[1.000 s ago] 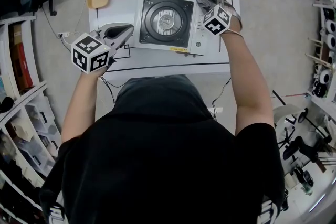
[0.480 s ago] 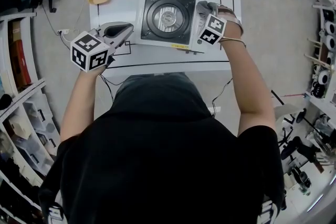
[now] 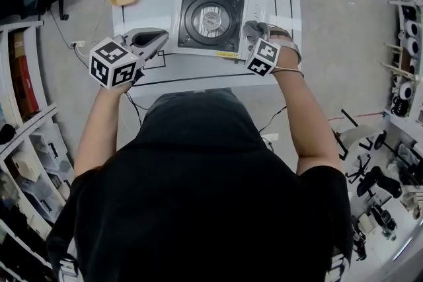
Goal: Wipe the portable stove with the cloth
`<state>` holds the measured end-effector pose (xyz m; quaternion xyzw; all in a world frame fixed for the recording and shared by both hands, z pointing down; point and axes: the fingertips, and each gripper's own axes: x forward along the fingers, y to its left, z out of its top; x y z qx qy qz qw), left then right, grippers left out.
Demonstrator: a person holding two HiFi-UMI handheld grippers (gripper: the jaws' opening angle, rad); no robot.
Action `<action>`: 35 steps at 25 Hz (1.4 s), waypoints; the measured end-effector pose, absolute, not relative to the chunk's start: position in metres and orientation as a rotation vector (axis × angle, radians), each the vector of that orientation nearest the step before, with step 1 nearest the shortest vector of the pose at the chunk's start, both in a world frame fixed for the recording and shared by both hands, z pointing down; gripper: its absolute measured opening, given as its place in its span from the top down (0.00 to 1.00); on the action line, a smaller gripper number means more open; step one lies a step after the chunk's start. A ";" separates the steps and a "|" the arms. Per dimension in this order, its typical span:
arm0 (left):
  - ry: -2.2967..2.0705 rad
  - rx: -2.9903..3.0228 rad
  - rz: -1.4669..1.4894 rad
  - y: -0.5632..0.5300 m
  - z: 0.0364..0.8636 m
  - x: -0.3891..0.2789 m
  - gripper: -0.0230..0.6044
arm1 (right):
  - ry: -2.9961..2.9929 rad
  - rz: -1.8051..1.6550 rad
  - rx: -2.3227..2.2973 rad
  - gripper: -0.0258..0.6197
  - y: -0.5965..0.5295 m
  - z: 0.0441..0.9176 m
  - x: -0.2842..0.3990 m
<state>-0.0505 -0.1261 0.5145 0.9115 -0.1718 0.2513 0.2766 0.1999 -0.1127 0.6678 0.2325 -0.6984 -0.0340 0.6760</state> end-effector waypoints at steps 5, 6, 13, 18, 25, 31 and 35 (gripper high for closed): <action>-0.433 2.448 0.683 -0.119 0.515 -0.051 0.93 | -1.556 -0.066 0.525 0.66 -0.075 0.668 0.193; -0.426 2.451 0.685 -0.118 0.515 -0.050 0.93 | -1.555 -0.063 0.523 0.66 -0.068 0.668 0.191; -0.381 2.473 0.688 -0.114 0.509 -0.044 0.93 | -1.555 -0.031 0.530 0.65 -0.031 0.669 0.181; -0.371 2.480 0.692 -0.112 0.506 -0.043 0.93 | -1.567 0.008 0.551 0.65 -0.019 0.667 0.181; -0.375 2.472 0.687 -0.110 0.511 -0.044 0.93 | -1.576 0.060 0.557 0.65 -0.008 0.673 0.185; -0.415 2.462 0.654 -0.110 0.516 -0.057 0.93 | -1.701 0.216 0.595 0.65 -0.024 0.653 0.174; -0.460 2.392 0.613 -0.109 0.539 -0.079 0.93 | -1.816 0.158 0.571 0.65 -0.047 0.631 0.140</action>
